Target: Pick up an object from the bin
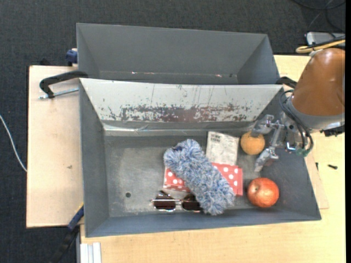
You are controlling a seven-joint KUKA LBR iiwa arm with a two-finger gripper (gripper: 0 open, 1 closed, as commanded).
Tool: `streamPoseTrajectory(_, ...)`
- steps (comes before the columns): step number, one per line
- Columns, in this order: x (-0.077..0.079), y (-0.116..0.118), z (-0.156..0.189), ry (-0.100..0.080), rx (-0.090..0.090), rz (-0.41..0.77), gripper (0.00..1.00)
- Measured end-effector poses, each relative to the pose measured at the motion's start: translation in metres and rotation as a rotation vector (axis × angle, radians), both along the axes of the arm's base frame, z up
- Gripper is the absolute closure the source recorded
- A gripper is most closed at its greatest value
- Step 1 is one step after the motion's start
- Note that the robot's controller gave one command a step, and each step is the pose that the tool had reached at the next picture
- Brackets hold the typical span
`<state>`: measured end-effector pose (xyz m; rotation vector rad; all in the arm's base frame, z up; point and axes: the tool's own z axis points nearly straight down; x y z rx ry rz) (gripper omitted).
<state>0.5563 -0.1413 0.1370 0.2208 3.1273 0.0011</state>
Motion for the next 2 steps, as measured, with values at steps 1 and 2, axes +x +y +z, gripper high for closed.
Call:
streamPoseTrajectory(1,0.029,0.000,0.002,0.001,0.001,-0.266,0.00)
streamPoseTrajectory(2,0.006,-0.013,-0.054,0.006,0.002,-0.427,1.00)
